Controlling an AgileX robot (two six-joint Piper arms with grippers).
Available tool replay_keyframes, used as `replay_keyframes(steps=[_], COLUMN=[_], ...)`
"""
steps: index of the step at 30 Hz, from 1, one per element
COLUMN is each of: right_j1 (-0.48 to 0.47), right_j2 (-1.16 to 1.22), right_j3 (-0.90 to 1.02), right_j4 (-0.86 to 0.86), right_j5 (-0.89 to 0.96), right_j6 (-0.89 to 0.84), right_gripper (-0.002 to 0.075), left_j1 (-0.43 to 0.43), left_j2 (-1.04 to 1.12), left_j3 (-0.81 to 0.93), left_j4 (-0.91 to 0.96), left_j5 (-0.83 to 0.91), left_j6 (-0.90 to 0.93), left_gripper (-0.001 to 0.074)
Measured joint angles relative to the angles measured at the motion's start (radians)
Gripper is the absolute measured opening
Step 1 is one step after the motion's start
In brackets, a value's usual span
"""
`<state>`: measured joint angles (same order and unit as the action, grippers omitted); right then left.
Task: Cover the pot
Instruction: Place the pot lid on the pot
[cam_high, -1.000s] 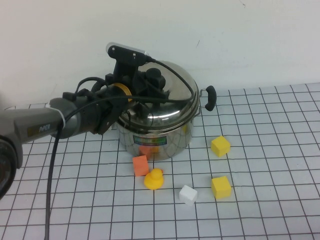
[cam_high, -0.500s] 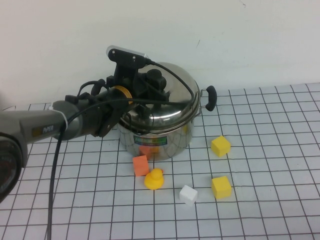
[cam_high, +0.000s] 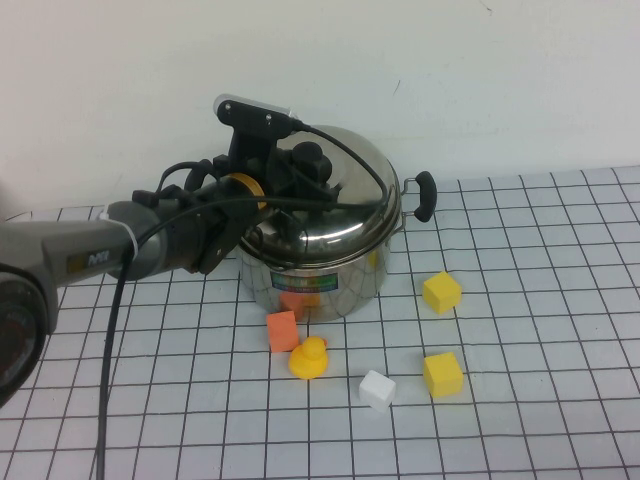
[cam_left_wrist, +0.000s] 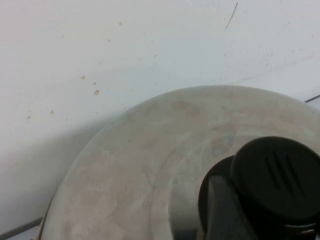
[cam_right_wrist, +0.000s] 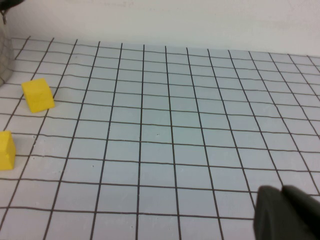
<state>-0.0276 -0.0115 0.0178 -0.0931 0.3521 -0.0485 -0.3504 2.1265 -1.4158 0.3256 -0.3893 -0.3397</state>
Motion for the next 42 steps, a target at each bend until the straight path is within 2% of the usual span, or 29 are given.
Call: replay_keyframes(steps=[19,27,42], right_j1=[0.0,0.0,0.0], right_j2=[0.0,0.0,0.0], right_j3=[0.0,0.0,0.0], right_j4=[-0.002,-0.002,-0.002], right_j5=[0.0,0.0,0.0], right_j6=[0.0,0.0,0.0], right_gripper=[0.0009,0.0009,0.0009], left_j1=[0.0,-0.002,-0.027], left_j2=[0.0,0.0,0.0], left_j3=[-0.025,-0.08,-0.089], left_j4=[0.035,0.098,0.204], left_j5=[0.053,0.157,0.186], left_j6=[-0.008,-0.101,-0.196], left_gripper=[0.0328,0.0327,0.0327])
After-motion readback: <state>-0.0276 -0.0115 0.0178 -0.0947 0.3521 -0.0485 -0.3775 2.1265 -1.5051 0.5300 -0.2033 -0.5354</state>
